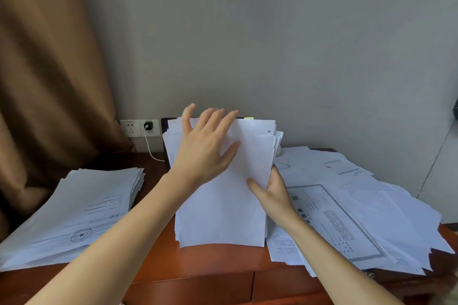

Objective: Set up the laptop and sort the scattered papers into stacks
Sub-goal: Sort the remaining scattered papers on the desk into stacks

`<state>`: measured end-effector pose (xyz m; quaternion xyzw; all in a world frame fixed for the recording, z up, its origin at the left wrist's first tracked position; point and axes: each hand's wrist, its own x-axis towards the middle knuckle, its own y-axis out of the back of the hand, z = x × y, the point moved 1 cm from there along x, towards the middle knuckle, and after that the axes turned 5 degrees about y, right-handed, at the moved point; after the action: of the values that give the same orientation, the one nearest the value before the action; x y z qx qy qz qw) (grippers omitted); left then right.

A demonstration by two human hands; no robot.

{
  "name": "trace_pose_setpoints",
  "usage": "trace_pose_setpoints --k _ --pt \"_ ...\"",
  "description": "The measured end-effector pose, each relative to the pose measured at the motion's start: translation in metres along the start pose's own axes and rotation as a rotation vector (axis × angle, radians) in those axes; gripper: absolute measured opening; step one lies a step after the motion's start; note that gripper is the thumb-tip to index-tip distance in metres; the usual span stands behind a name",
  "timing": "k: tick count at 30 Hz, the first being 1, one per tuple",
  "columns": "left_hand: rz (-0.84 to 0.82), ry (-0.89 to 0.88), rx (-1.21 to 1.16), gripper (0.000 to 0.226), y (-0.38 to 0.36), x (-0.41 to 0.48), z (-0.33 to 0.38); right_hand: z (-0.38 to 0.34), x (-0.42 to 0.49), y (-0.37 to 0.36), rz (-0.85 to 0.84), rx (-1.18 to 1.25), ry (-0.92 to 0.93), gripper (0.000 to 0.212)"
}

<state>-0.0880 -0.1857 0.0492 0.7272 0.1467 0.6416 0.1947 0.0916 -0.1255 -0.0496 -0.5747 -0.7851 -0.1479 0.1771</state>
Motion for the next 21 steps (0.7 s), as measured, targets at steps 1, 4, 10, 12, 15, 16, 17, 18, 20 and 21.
trace_pose_setpoints --k 1,4,10,12,15,16,17,18,20,21 --pt "0.003 -0.006 0.003 0.056 -0.001 -0.001 0.001 0.0 0.0 0.0 -0.007 0.003 0.005 0.045" --pt "0.021 -0.036 0.008 0.053 -0.002 -0.006 0.005 0.001 -0.002 0.001 -0.016 0.026 0.008 0.045" --pt "0.001 -0.071 0.018 0.056 -0.002 -0.011 0.002 0.001 0.001 0.002 0.001 -0.008 0.004 0.034" --pt "-0.012 -0.058 0.02 0.061 -0.004 -0.012 -0.004 0.003 0.002 0.002 0.009 -0.022 0.006 0.032" --pt "-0.013 0.023 0.049 0.074 -0.007 -0.019 -0.016 0.003 0.003 0.003 0.045 -0.024 0.022 0.029" --pt "-0.016 0.075 0.04 0.079 -0.01 -0.023 -0.021 0.002 0.004 0.005 0.058 -0.01 0.02 0.029" --pt "-0.024 0.142 0.017 0.083 -0.012 -0.028 -0.026 0.001 0.005 0.007 0.073 0.01 0.016 0.029" --pt "-0.032 0.228 -0.034 0.088 -0.015 -0.034 -0.031 0.0 0.007 0.01 0.091 0.03 0.01 0.03" --pt "-0.039 0.418 -0.273 0.098 -0.023 -0.049 -0.038 -0.002 0.01 0.016 0.116 0.06 -0.003 0.031" --pt "-0.056 0.515 -0.456 0.104 -0.025 -0.055 -0.039 -0.003 0.012 0.02 0.121 0.074 -0.005 0.031"
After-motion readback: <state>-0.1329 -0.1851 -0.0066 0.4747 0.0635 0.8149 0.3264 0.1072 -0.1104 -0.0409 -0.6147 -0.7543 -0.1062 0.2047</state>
